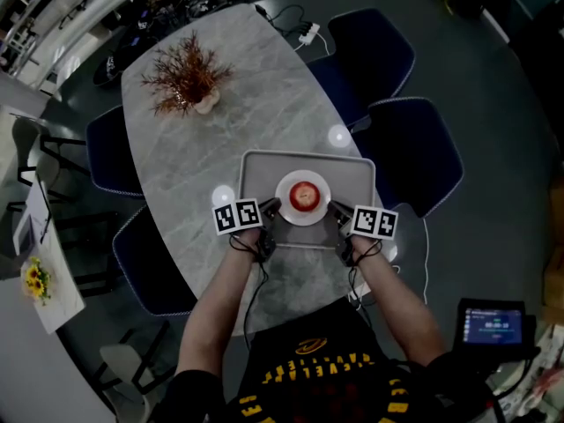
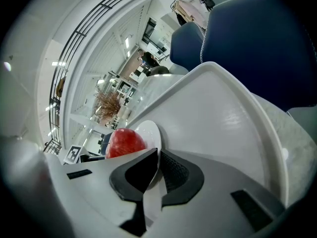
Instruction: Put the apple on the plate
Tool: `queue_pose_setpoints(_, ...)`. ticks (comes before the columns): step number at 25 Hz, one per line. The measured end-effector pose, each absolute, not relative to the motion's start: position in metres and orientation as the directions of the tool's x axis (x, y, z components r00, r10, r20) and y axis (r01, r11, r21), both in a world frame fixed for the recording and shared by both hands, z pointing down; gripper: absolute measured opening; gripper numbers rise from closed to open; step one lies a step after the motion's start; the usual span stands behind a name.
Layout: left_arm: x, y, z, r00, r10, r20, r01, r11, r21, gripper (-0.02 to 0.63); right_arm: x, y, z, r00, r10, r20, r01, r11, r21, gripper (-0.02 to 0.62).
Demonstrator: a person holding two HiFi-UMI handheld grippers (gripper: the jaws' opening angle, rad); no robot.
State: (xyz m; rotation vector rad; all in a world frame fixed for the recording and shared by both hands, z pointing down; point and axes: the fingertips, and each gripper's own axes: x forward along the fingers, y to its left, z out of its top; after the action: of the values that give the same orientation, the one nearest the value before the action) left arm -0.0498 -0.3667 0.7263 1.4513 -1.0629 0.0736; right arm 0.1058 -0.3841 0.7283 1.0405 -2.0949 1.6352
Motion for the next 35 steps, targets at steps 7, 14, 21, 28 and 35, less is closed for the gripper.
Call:
queue_pose_setpoints(7, -0.051, -0.371, 0.728, 0.536, -0.558, 0.633, -0.645, 0.212, 0.734, 0.023, 0.108, -0.389, 0.731, -0.685, -0.372, 0.626, -0.703, 0.112, -0.703, 0.028)
queue_pose_setpoints(14, -0.076, -0.368, 0.712, 0.411, -0.639, 0.65, -0.706, 0.228, 0.67, 0.021, 0.125, -0.392, 0.71, -0.599, -0.449, 0.663, -0.793, 0.215, -0.57, 0.028)
queue_pose_setpoints(21, -0.081, -0.332, 0.659, 0.391, -0.703, 0.594, -0.762, 0.114, 0.637, 0.021, 0.123, -0.365, 0.66, -0.602, -0.532, 0.595, -0.795, 0.335, -0.506, 0.028)
queue_pose_setpoints(28, -0.07, -0.283, 0.596, 0.397, -0.763, 0.511, -0.82, -0.045, 0.57, 0.021, 0.092, -0.312, 0.597, -0.708, -0.523, 0.474, -0.705, 0.494, -0.508, 0.006)
queue_pose_setpoints(35, -0.047, -0.228, 0.535, 0.479, -0.79, 0.383, -0.8, -0.213, 0.561, 0.001, 0.062, -0.252, 0.543, -0.747, -0.54, 0.388, -0.662, 0.544, -0.516, 0.006)
